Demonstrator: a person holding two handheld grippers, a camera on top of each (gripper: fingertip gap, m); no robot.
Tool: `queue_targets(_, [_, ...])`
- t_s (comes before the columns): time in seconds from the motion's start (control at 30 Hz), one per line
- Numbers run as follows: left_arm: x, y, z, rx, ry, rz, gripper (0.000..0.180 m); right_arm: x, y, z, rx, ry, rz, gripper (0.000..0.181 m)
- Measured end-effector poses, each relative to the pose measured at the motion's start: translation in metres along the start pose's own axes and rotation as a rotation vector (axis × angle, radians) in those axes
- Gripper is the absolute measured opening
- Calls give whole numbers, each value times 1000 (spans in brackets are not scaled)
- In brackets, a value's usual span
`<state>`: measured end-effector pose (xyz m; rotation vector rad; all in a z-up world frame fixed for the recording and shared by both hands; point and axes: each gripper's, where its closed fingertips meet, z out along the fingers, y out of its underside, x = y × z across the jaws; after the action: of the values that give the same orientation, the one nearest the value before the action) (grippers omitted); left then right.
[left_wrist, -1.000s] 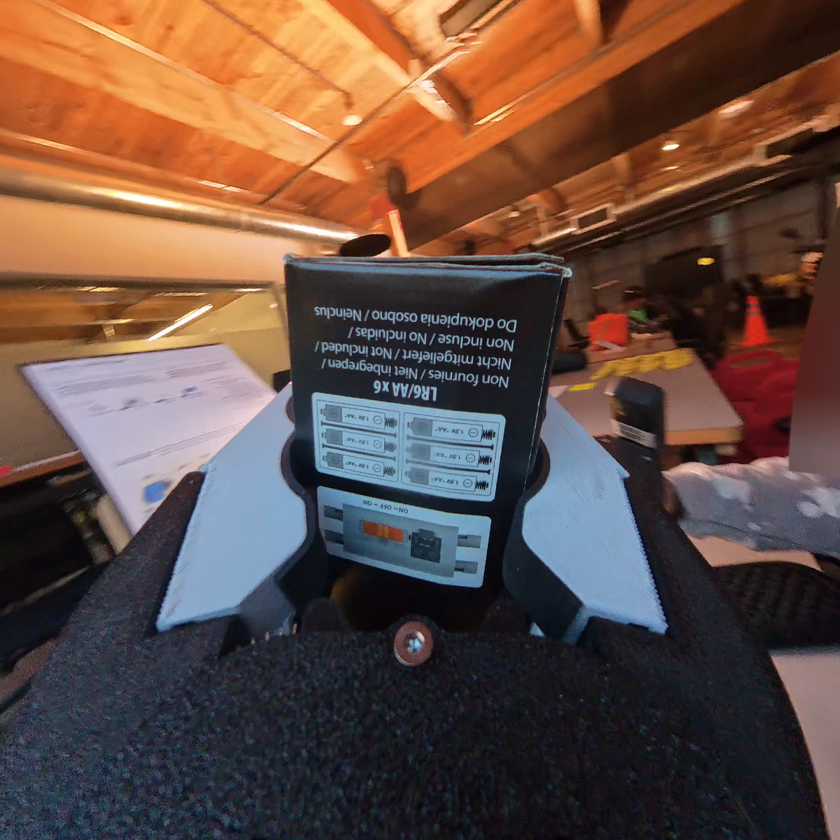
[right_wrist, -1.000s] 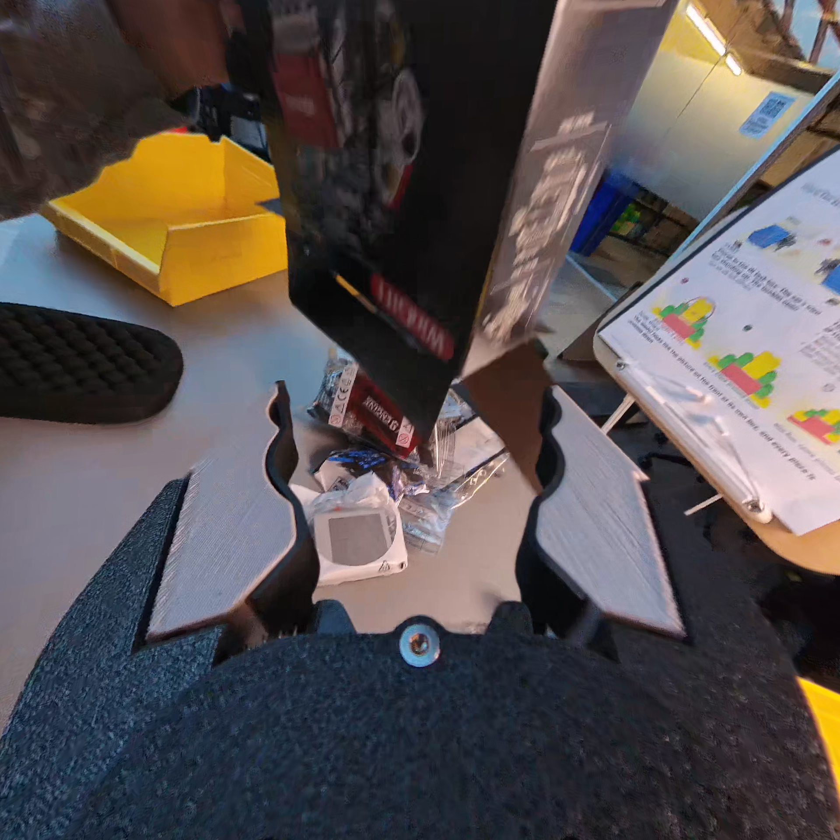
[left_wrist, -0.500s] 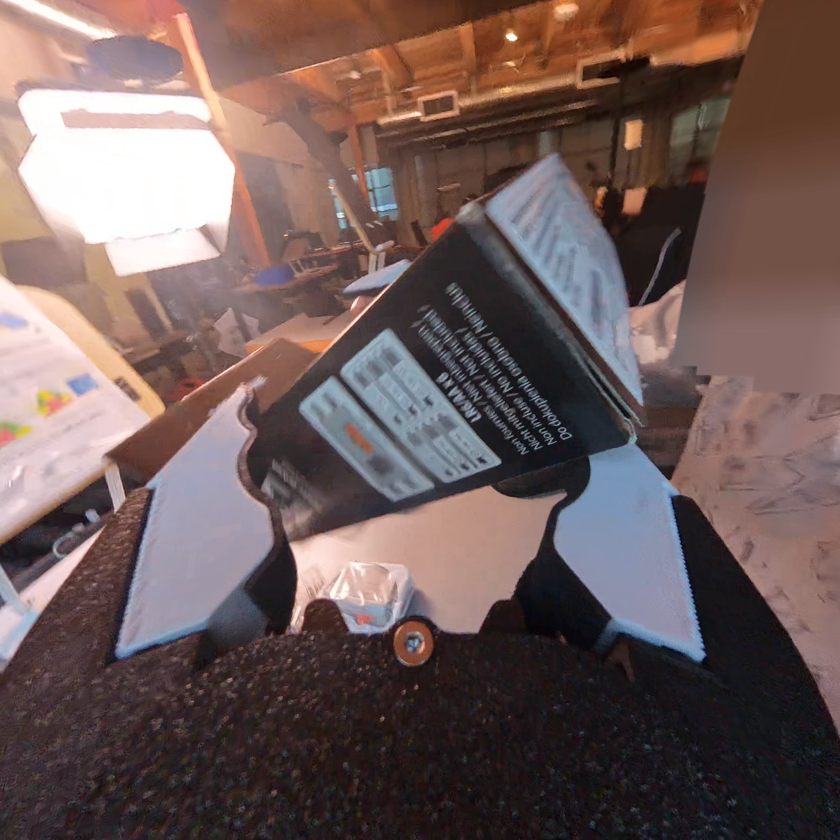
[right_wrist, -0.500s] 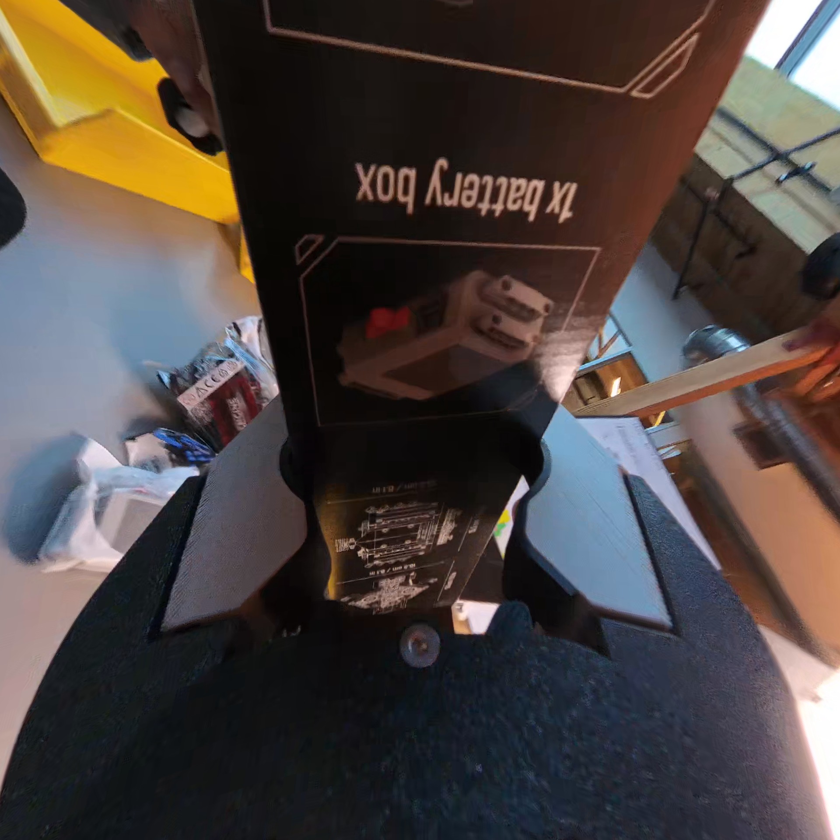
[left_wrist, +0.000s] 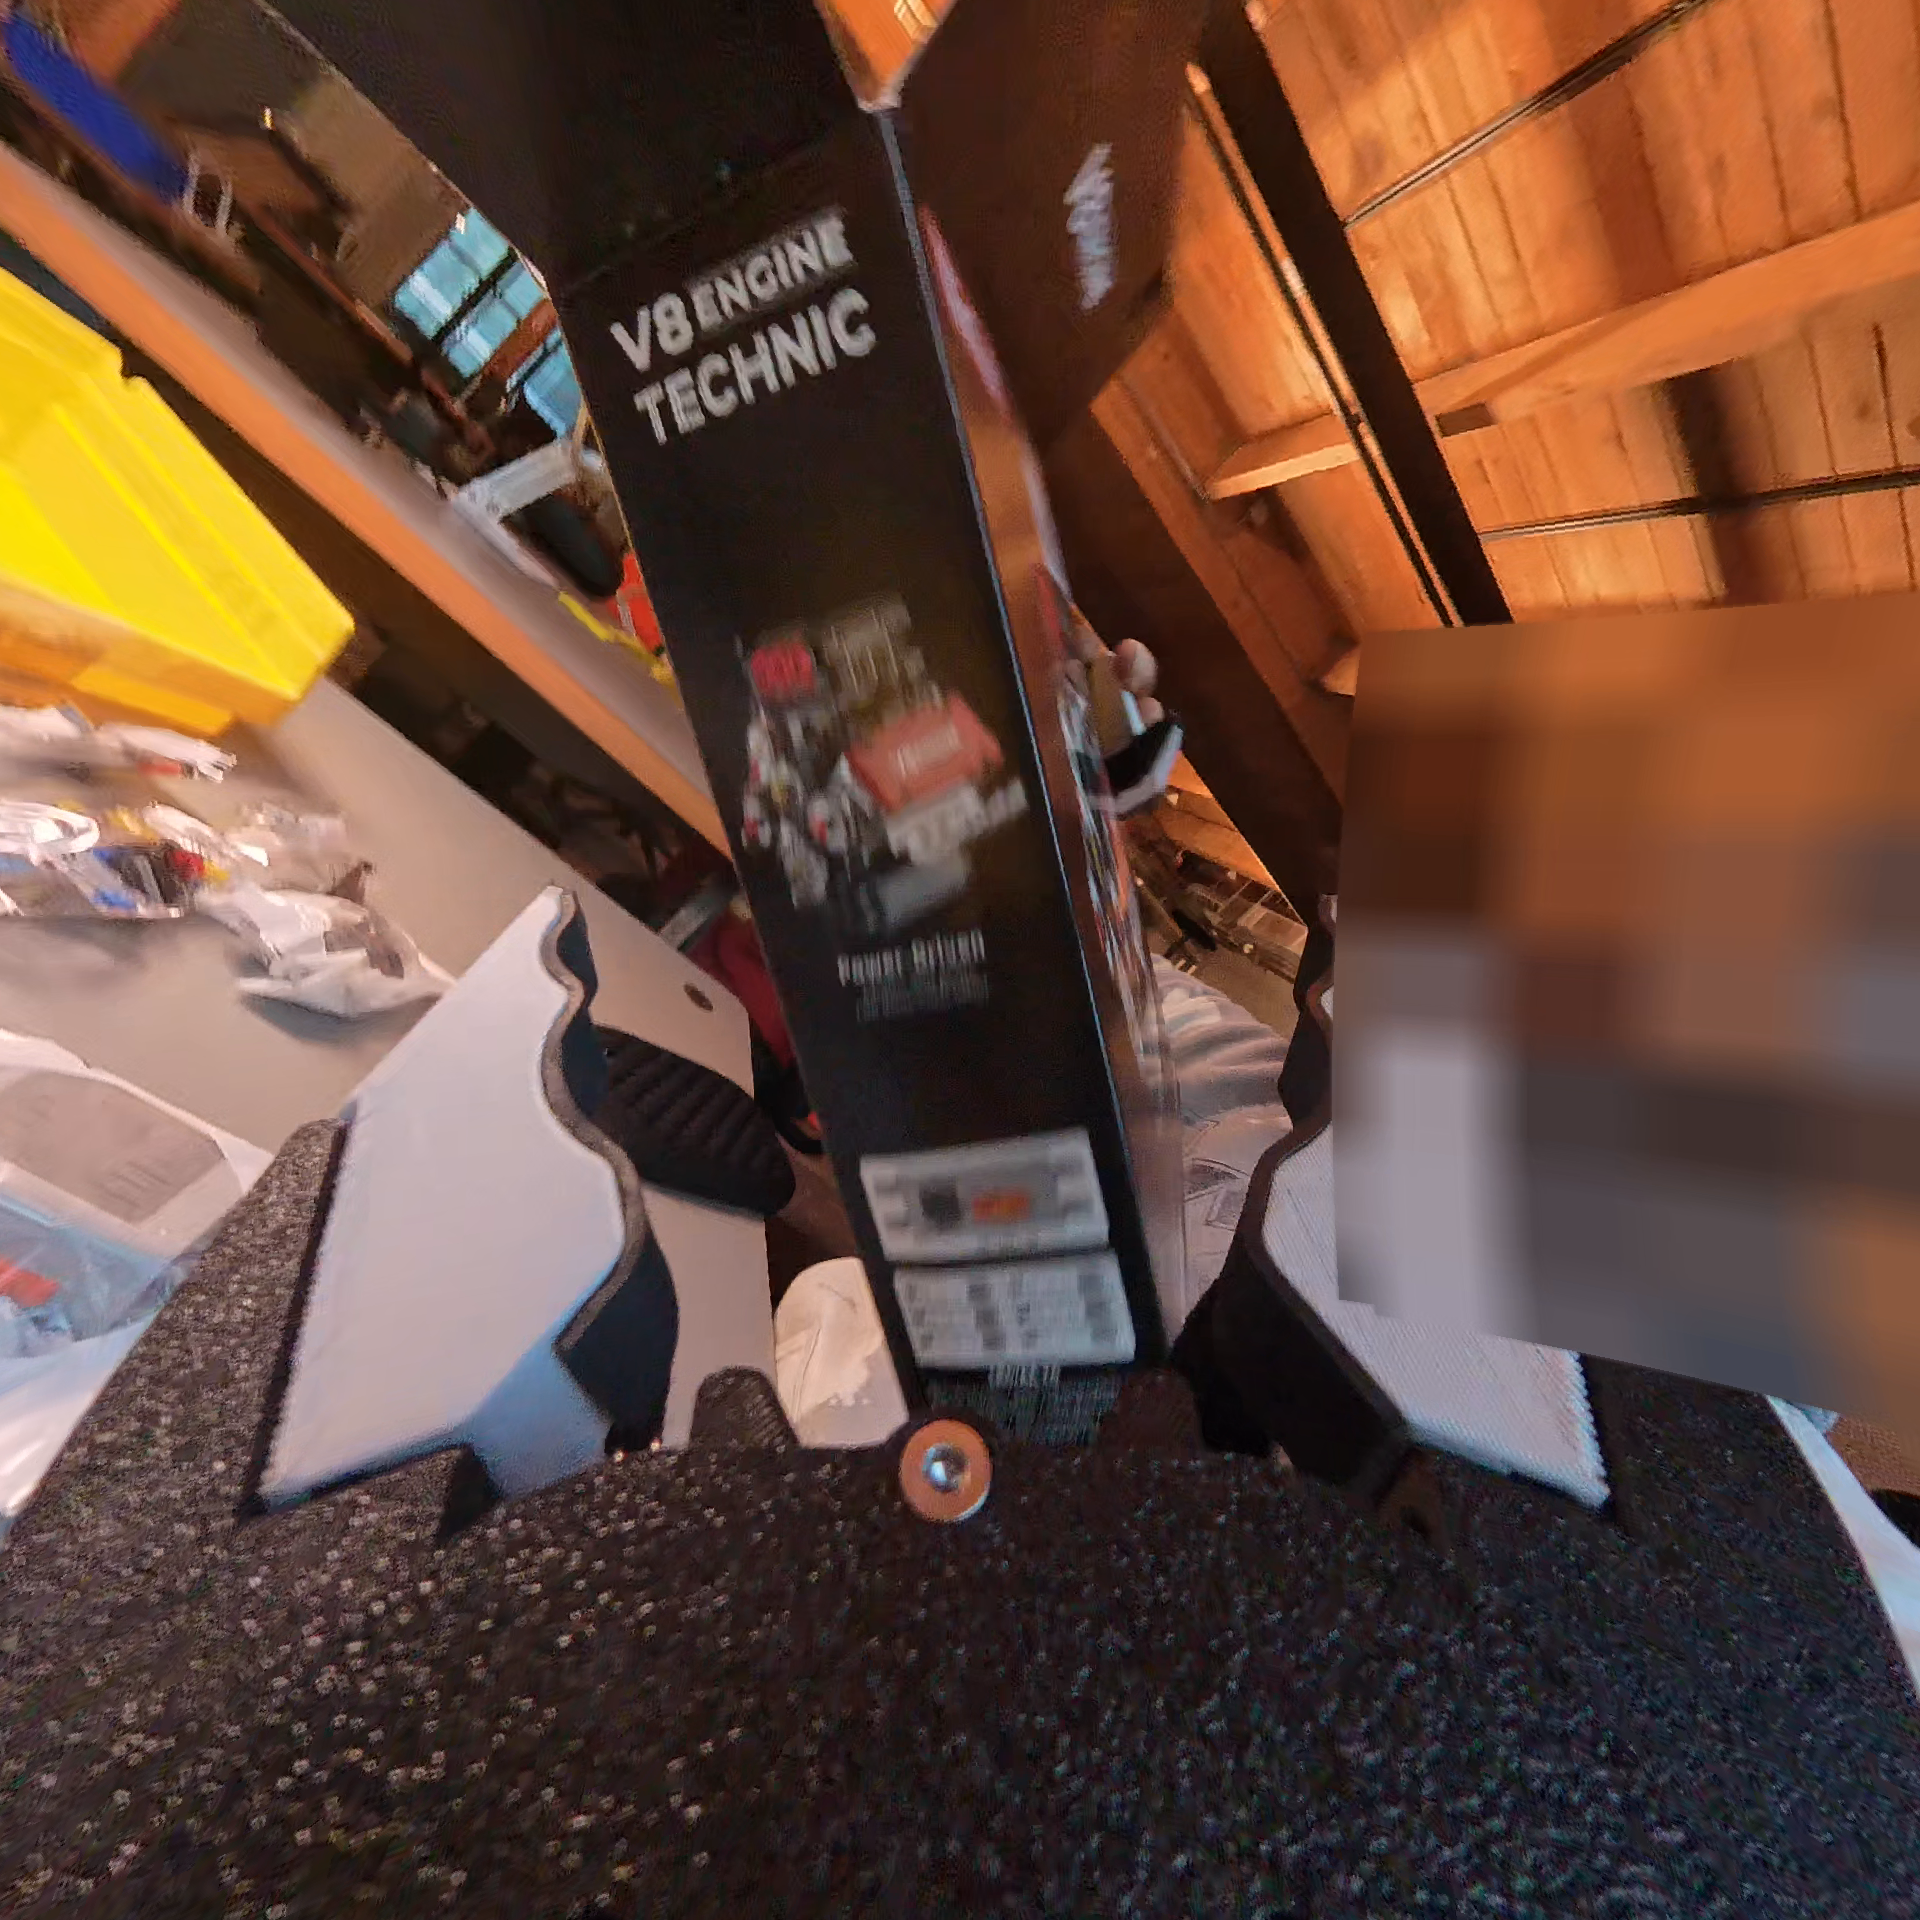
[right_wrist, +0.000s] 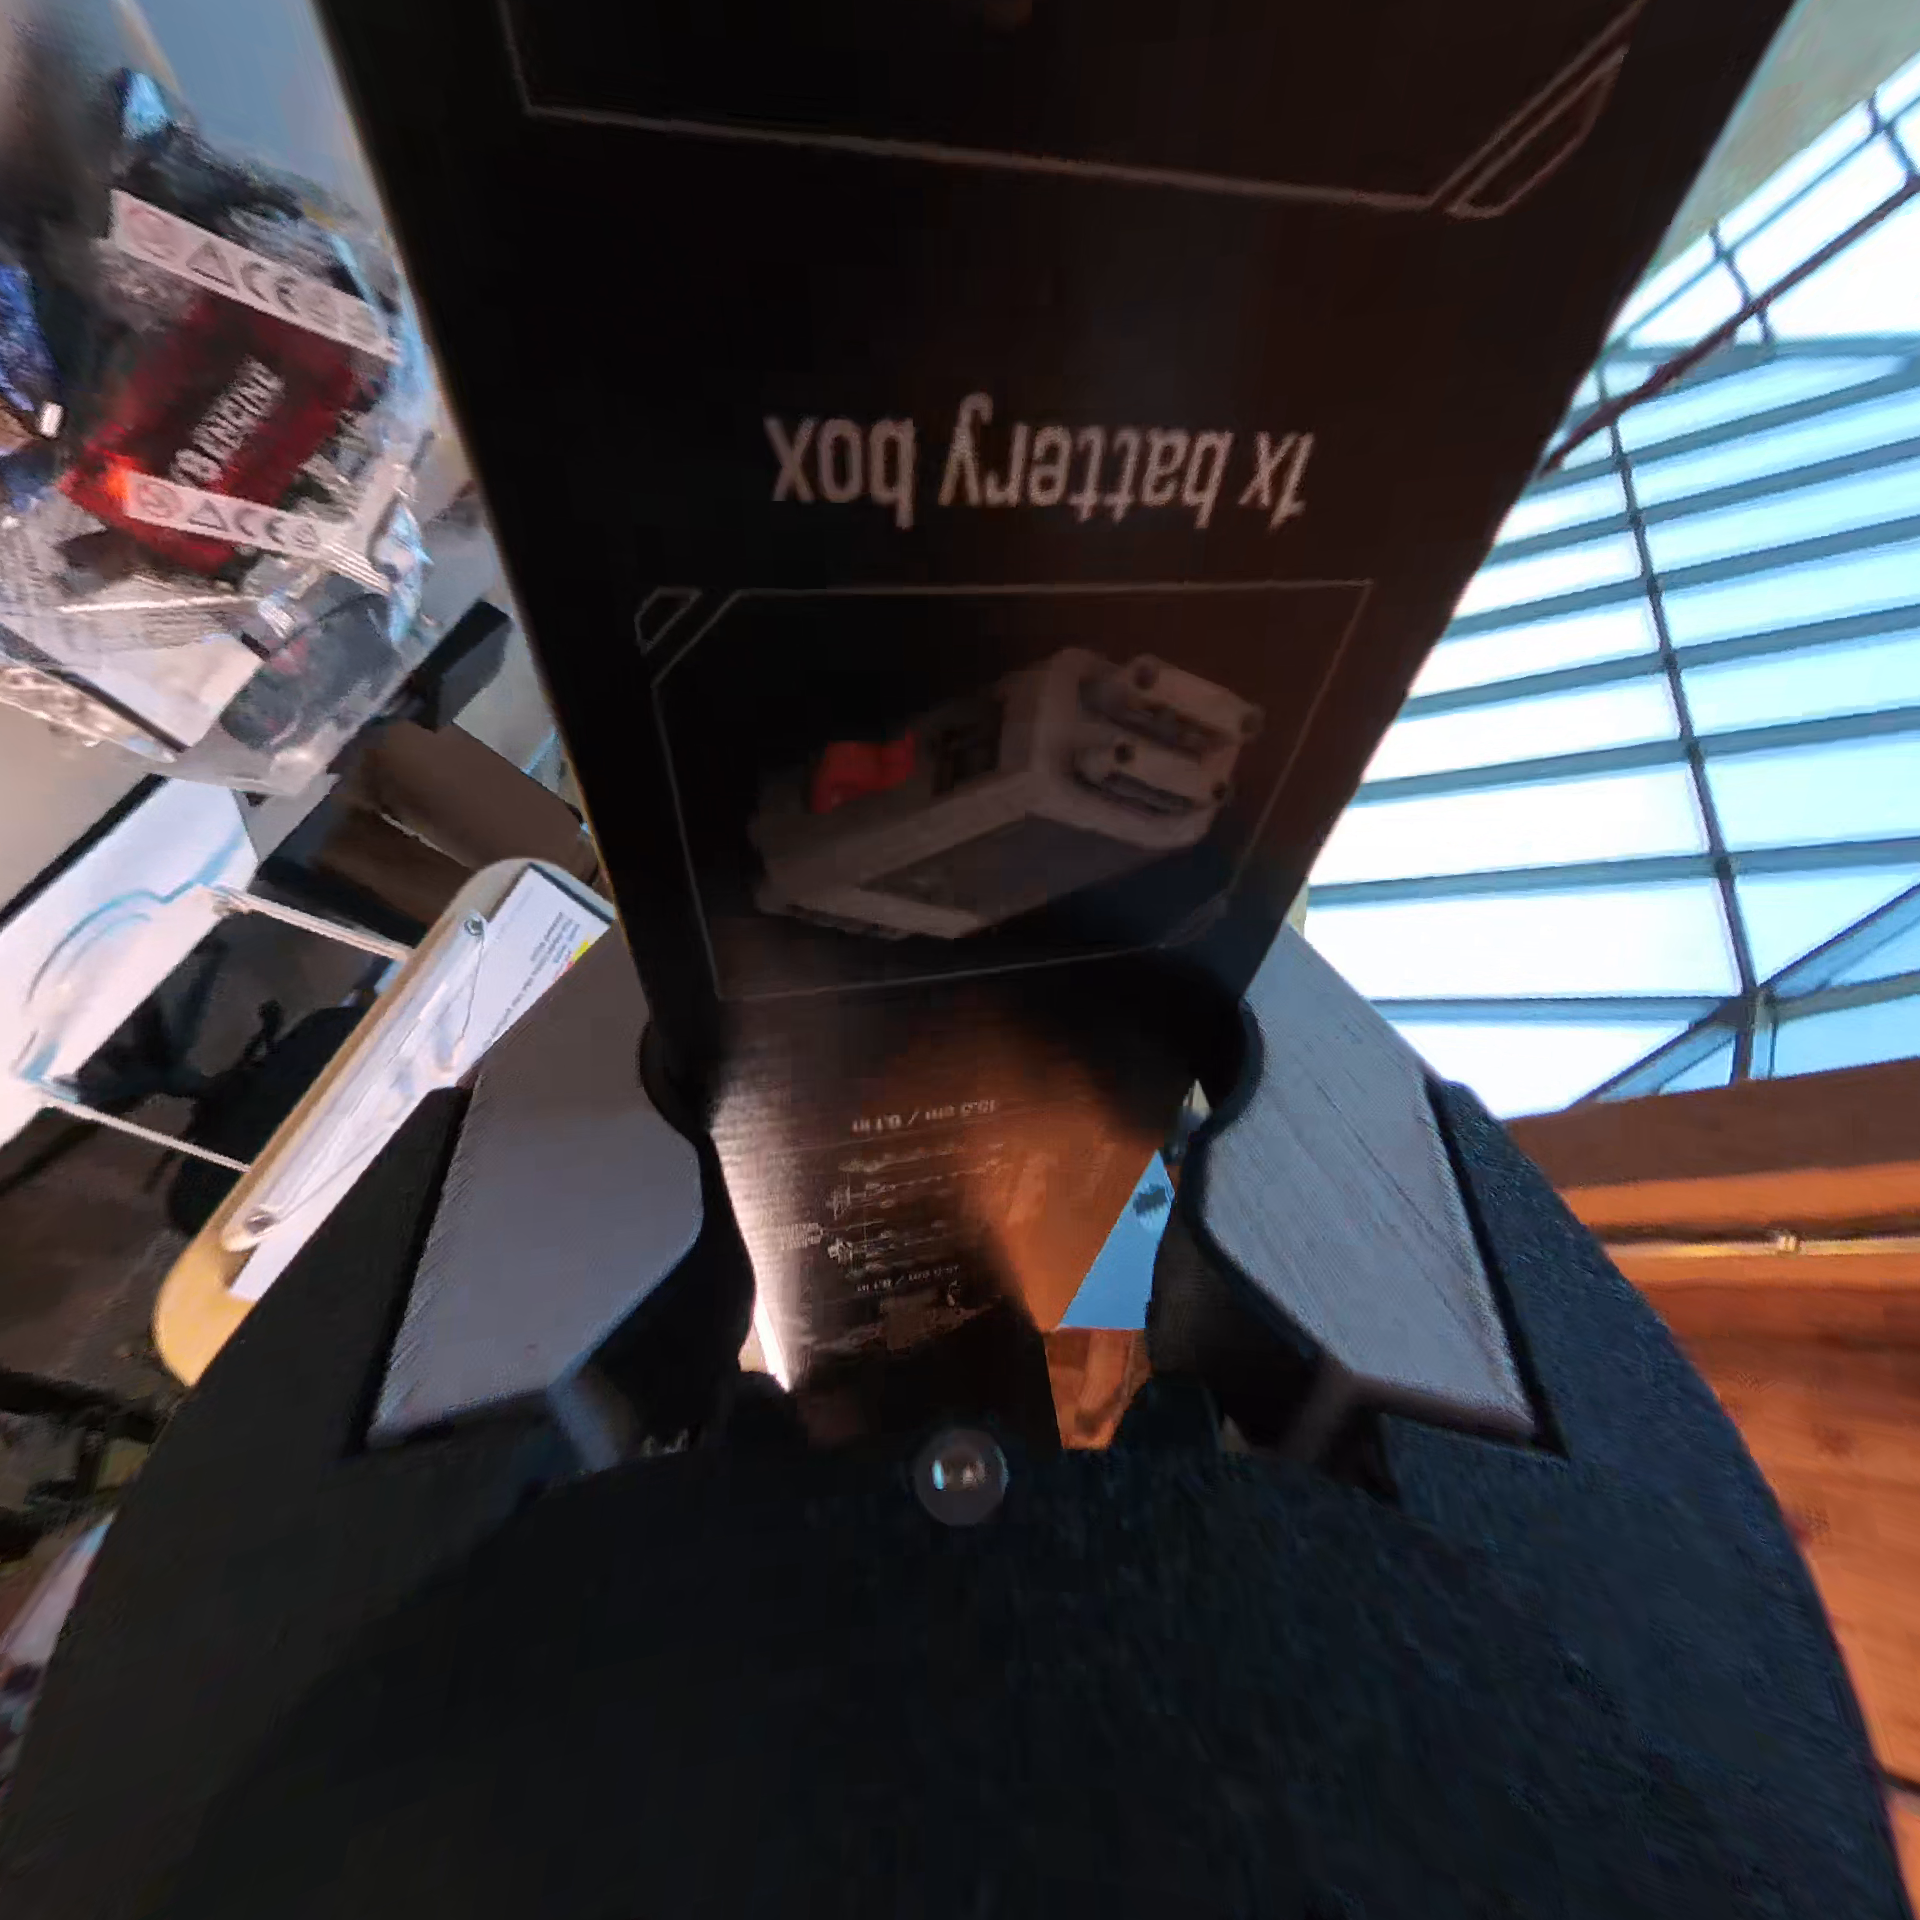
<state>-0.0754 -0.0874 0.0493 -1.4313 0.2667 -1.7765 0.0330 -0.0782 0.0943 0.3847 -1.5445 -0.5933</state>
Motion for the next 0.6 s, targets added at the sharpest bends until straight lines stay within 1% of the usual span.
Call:
queue_targets(0.07, [-16,23,21,-118,-27,-41,126,-11,-21,3,48,-30,-44,95])
queue_targets(0.1, [-20,38,30,-187,-21,-44,119,-17,-29,4,62,-44,-45,96])
queue_targets(0.13, [-31,49,37,-226,-69,-29,122,-22,-33,3,65,-57,-31,96])
queue_targets(0.17, [-44,54,37,-237,-127,6,108,-27,-31,3,39,-66,-2,97])
queue_targets(0.2, [-41,50,37,-191,-84,-11,101,-31,-25,1,8,-62,25,96])
queue_targets(0.23, [-35,41,34,-120,-31,-45,90,-34,-15,-1,-42,-40,47,97])
queue_targets(0.27, [-33,36,33,-71,-8,-59,85,-38,-3,-3,-98,-25,60,96])
queue_targets(0.33, [-37,44,34,-87,-69,43,85,-44,17,-8,-191,3,186,95])
queue_targets(0.37, [-37,45,34,-81,-89,88,84,-46,26,-10,-232,26,246,101])
queue_targets(0.4, [-36,42,33,-57,-111,124,83,-51,38,-13,-300,35,309,98])
queue_targets(0.43, [-34,36,31,-24,-135,170,82,-60,50,-17,-373,34,404,102])
queue_targets(0.47, [-31,29,26,10,-166,249,82,-71,55,-21,-406,28,527,105])
queue_targets(0.5, [-27,22,19,36,-204,349,82,-85,57,-26,-412,13,652,102])
queue_targets(0.53, [-23,17,13,53,-253,454,83,-104,54,-30,-404,-39,811,89])
queue_targets(0.57, [-18,15,8,54,-302,565,81,-124,46,-33,-373,-108,1042,92])
queue_targets(0.6, [-17,20,5,15,-365,686,81,-139,26,-34,-278,-194,1311,102])
